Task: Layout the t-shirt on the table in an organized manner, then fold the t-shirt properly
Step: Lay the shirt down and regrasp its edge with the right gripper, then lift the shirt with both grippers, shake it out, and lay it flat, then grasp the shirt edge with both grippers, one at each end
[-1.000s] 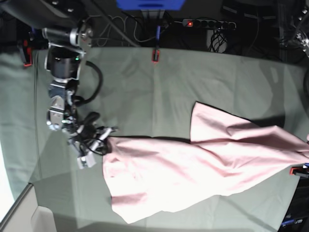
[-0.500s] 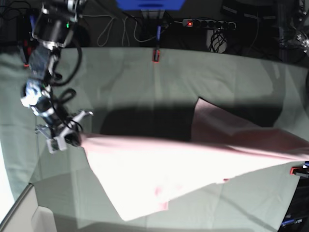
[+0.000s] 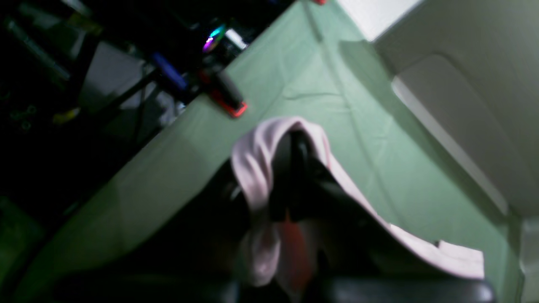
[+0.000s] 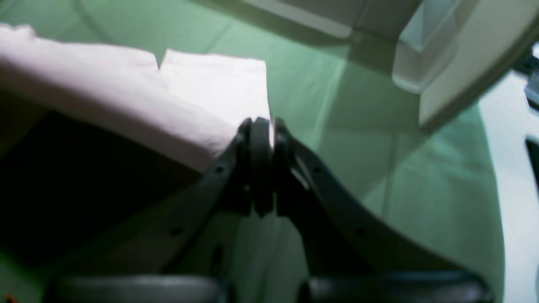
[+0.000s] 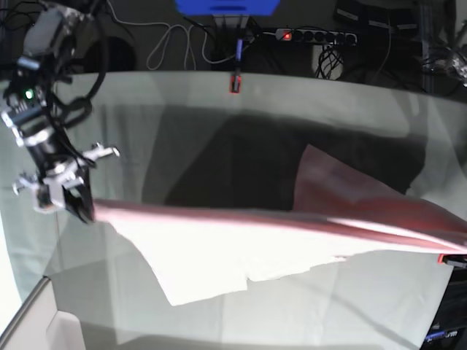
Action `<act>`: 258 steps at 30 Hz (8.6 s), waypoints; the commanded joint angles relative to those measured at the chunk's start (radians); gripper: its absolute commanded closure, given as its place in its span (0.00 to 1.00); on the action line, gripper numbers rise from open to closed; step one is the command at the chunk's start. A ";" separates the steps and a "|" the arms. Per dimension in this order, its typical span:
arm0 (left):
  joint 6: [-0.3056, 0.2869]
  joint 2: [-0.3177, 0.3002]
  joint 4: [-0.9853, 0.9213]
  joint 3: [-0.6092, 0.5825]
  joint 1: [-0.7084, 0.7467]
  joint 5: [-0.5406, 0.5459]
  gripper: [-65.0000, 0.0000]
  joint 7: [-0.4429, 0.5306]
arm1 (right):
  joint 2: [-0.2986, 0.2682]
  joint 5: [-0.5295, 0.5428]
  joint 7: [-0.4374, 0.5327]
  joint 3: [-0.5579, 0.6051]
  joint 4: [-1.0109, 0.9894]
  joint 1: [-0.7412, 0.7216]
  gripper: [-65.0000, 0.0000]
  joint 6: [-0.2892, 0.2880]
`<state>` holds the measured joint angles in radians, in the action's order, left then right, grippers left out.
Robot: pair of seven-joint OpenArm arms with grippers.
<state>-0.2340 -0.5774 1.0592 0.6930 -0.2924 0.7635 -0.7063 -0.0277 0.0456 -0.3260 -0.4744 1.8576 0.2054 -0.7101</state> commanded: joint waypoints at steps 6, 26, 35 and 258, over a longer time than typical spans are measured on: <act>0.002 0.029 0.126 0.009 0.121 0.004 1.00 0.017 | -0.008 0.004 0.021 -0.039 -0.140 0.038 1.00 0.012; 0.002 0.092 0.292 0.064 0.358 0.004 1.00 0.017 | -0.011 -0.003 0.014 0.153 -0.204 -0.085 0.69 0.012; 0.002 0.093 0.293 0.116 0.416 0.004 1.00 0.017 | 0.005 -0.003 0.017 0.279 -0.637 -0.387 0.49 0.012; 0.005 0.138 -0.391 -0.155 -0.113 -0.402 1.00 0.370 | 0.062 -0.192 0.270 0.018 -1.194 -0.525 0.38 0.012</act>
<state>-0.2283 -0.4179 0.6506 0.5350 -0.3779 0.3565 -0.3592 0.0227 -0.1230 0.0002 -0.4625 0.6640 -0.3134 -0.6979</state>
